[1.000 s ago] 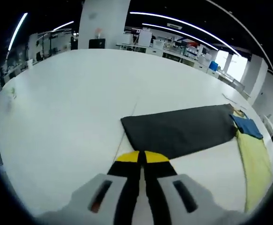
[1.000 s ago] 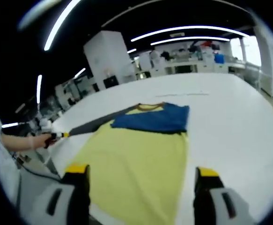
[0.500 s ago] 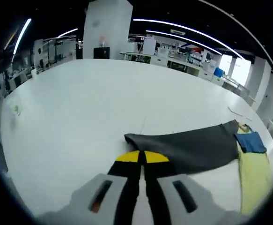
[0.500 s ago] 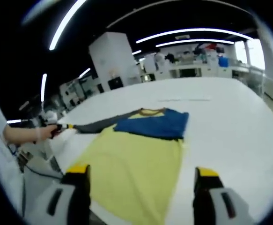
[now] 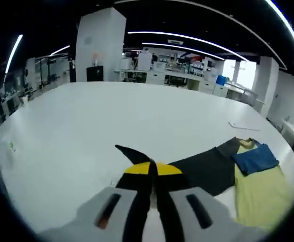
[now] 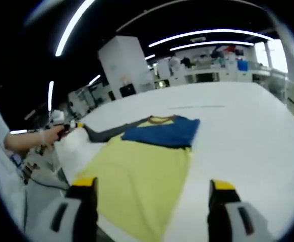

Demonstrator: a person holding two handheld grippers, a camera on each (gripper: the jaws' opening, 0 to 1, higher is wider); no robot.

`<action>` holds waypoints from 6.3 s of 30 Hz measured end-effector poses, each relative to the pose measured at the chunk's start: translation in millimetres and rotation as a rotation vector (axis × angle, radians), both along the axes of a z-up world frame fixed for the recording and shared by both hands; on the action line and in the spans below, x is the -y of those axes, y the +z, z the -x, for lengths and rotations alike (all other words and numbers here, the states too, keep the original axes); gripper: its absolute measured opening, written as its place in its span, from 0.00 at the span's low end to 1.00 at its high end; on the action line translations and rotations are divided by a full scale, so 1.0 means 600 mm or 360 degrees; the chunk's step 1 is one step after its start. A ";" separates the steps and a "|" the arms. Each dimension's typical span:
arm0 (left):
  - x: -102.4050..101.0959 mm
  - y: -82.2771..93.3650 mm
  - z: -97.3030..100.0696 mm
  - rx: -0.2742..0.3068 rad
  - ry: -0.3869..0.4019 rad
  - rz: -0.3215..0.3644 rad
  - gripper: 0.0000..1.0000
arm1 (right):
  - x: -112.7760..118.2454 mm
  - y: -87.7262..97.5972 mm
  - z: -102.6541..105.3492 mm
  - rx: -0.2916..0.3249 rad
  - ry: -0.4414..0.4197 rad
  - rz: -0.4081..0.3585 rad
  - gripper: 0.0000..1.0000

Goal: Fold the garment on the visible template until the final outline fits inside the template.

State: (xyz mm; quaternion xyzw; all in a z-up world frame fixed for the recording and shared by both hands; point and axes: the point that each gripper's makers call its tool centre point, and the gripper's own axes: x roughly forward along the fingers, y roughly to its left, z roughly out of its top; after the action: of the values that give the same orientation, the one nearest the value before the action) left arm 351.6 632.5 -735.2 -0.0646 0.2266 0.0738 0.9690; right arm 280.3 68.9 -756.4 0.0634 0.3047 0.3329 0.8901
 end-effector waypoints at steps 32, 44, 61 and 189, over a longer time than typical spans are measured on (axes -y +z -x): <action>0.420 0.038 -0.197 0.0025 -0.0686 0.0017 0.00 | 0.053 -0.026 -0.040 0.0061 0.0008 -0.0120 0.90; 0.551 0.033 -0.241 0.0035 -0.0838 0.0116 0.00 | 0.073 -0.036 -0.036 0.0046 -0.0028 -0.0115 0.90; 0.720 -0.006 -0.226 -0.0023 -0.1119 0.0196 0.00 | 0.088 -0.053 -0.040 0.0015 -0.0068 -0.0120 0.90; 0.363 -0.149 0.303 -0.0837 -0.1021 0.0373 0.22 | 0.040 -0.111 0.118 -0.0225 0.0485 0.0249 0.46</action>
State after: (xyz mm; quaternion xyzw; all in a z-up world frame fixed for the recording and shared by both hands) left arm 169.8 414.9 -824.8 -0.0795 0.4814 -0.2434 0.8383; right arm 209.5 44.9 -822.7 -0.0298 0.3976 0.4338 0.8080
